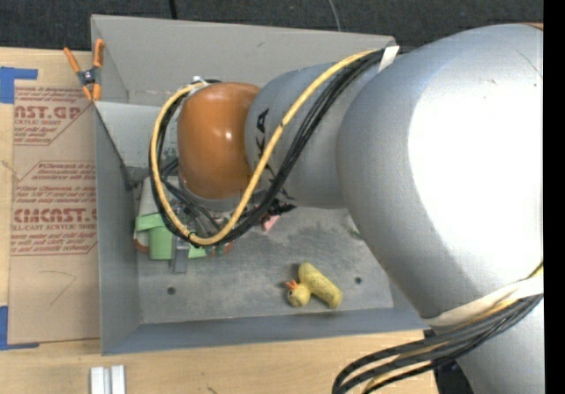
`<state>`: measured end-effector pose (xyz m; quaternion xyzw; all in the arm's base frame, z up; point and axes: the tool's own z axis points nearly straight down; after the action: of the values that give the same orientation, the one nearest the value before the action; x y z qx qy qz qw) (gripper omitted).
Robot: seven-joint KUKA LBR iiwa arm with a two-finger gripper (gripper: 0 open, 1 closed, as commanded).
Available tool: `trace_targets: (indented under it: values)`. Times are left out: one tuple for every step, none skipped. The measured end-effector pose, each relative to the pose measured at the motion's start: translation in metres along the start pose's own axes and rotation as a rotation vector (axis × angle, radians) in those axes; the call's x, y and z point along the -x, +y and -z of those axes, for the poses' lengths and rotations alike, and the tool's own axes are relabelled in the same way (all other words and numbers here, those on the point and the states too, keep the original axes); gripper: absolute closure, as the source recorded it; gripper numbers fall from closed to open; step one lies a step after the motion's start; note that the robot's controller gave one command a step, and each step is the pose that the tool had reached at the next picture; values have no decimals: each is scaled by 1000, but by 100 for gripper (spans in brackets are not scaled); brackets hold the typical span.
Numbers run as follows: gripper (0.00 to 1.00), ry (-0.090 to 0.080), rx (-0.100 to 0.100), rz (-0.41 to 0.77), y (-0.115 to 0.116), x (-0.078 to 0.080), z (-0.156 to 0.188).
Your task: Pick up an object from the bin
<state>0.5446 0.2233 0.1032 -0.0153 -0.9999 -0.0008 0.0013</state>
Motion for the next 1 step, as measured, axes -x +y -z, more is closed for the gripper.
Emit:
trace_targets:
  values:
    - [100, 2, 0, 1, 0, 0, 4]
